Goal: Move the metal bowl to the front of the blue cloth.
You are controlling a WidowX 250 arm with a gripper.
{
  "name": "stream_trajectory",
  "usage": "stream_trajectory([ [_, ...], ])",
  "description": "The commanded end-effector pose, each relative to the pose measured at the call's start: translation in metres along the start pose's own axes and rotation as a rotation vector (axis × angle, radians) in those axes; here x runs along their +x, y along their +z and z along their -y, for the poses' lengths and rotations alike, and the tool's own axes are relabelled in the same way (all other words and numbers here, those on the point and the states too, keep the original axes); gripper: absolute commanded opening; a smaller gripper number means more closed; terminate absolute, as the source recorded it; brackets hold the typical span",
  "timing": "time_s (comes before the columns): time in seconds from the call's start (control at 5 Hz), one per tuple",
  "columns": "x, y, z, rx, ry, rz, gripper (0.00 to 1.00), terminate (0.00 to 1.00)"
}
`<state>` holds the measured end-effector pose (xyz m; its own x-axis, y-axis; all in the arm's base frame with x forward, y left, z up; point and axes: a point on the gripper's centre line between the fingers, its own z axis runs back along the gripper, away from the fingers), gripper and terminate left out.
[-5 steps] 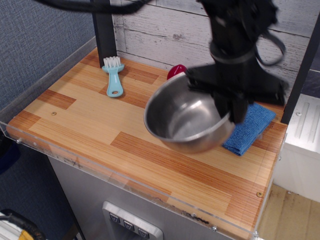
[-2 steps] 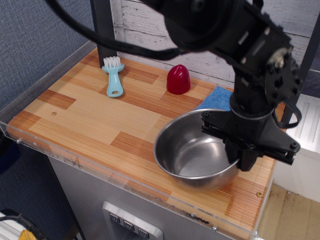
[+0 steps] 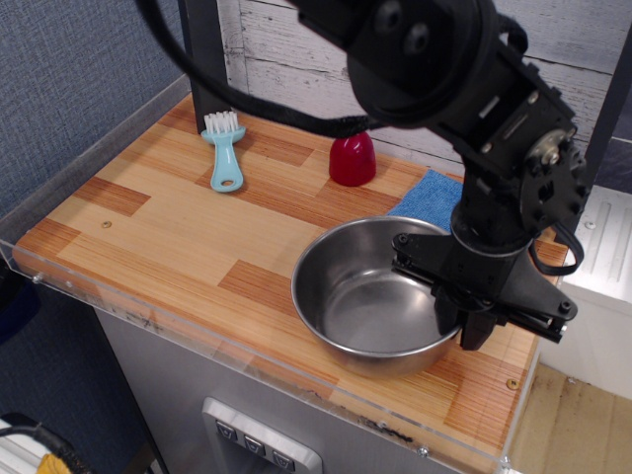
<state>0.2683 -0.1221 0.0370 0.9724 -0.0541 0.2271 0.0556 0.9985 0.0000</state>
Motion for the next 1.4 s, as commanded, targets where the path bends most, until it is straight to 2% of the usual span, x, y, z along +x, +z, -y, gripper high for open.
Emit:
stream_trajectory([
  [0.0,-0.004,0.007,-0.007,0.012,0.058,0.004,1.0,0.0],
  [0.2,-0.003,0.008,-0.009,0.013,0.067,0.007,1.0,0.0],
  [0.6,0.003,0.025,-0.022,-0.028,0.145,0.039,1.0,0.0],
  [0.8,0.008,0.048,-0.027,-0.106,0.192,0.086,1.0,0.0],
  [1.0,0.01,0.068,-0.026,-0.148,0.204,0.124,1.0,0.0],
  [1.2,0.008,0.092,-0.035,-0.105,0.261,0.185,1.0,0.0],
])
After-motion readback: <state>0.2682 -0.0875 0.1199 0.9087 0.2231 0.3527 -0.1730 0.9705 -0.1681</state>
